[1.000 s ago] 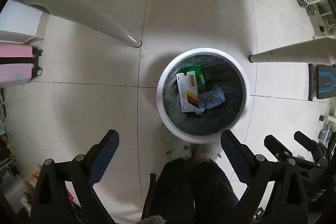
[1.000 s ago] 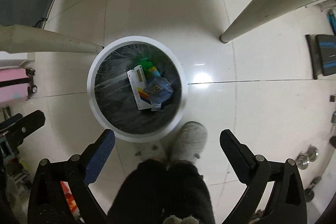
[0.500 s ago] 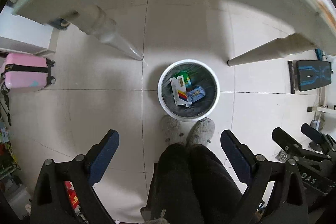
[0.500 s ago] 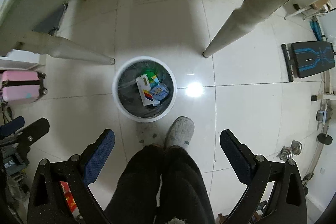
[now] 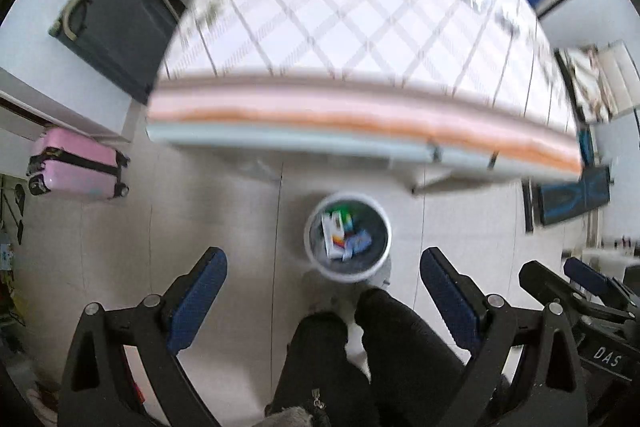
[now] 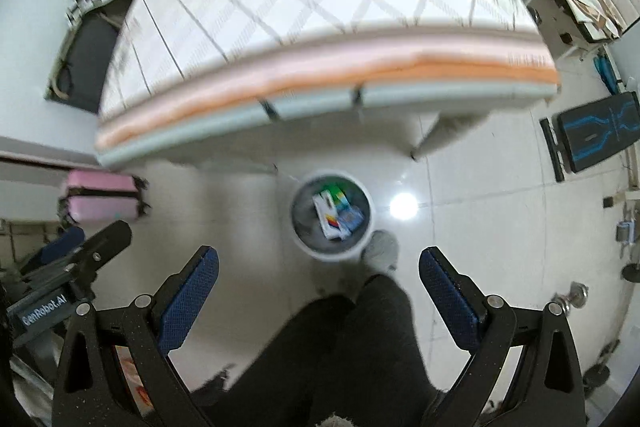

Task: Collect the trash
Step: 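Raise both tools from the bin back over the table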

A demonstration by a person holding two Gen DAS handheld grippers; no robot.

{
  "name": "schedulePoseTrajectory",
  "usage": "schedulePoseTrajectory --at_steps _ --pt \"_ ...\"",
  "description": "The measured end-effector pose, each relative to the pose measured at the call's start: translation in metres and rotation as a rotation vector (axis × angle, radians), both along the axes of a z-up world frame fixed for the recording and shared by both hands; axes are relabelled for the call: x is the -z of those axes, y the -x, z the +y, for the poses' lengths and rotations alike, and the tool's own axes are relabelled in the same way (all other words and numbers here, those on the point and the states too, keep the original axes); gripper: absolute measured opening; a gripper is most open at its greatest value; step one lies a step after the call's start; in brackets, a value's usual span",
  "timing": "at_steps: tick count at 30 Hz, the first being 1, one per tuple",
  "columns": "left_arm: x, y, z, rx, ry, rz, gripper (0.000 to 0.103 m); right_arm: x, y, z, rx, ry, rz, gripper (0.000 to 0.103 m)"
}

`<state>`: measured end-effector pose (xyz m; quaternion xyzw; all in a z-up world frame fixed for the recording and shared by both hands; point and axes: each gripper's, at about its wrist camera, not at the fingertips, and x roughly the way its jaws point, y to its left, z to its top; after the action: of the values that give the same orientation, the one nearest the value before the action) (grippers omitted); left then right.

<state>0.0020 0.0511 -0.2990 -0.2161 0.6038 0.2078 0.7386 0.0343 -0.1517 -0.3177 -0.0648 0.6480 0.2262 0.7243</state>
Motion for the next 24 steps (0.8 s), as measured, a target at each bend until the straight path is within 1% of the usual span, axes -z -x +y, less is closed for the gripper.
schedulePoseTrajectory --at_steps 3,5,7,8,10,12,14,15,17,18,21,24 --pt "-0.026 -0.033 0.014 -0.030 -0.055 -0.049 0.099 -0.030 -0.034 0.018 0.008 -0.042 -0.048 0.101" --pt "-0.037 -0.055 0.025 -0.046 -0.085 -0.061 0.099 -0.050 -0.067 0.030 0.000 -0.051 -0.091 0.101" --pt "-0.047 -0.091 0.039 -0.066 -0.128 -0.081 0.099 -0.061 -0.104 0.040 -0.002 -0.059 -0.113 0.101" --pt "-0.049 -0.098 0.045 -0.062 -0.136 -0.086 0.099 -0.064 -0.120 0.044 -0.011 -0.056 -0.117 0.101" --pt "-0.054 -0.136 0.058 -0.047 -0.181 -0.094 0.103 -0.070 -0.163 0.055 -0.038 -0.056 -0.124 0.101" --pt "-0.052 -0.175 0.072 -0.038 -0.254 -0.064 0.103 -0.064 -0.212 0.075 -0.092 -0.014 -0.129 0.101" --pt "-0.043 -0.210 0.090 -0.036 -0.301 -0.034 0.103 -0.049 -0.254 0.093 -0.142 0.017 -0.119 0.101" --pt "-0.037 -0.224 0.098 -0.034 -0.318 -0.016 0.103 -0.040 -0.281 0.107 -0.178 0.053 -0.117 0.101" --pt "-0.025 -0.248 0.113 -0.035 -0.346 0.026 0.103 -0.021 -0.317 0.125 -0.227 0.099 -0.111 0.101" --pt "-0.013 -0.265 0.122 -0.032 -0.360 0.052 0.103 -0.010 -0.334 0.134 -0.249 0.124 -0.105 0.101" --pt "0.008 -0.297 0.139 -0.015 -0.379 0.105 0.103 0.027 -0.379 0.166 -0.331 0.190 -0.074 0.101" --pt "0.024 -0.317 0.146 0.031 -0.400 0.157 0.103 0.056 -0.401 0.189 -0.413 0.236 -0.068 0.101"
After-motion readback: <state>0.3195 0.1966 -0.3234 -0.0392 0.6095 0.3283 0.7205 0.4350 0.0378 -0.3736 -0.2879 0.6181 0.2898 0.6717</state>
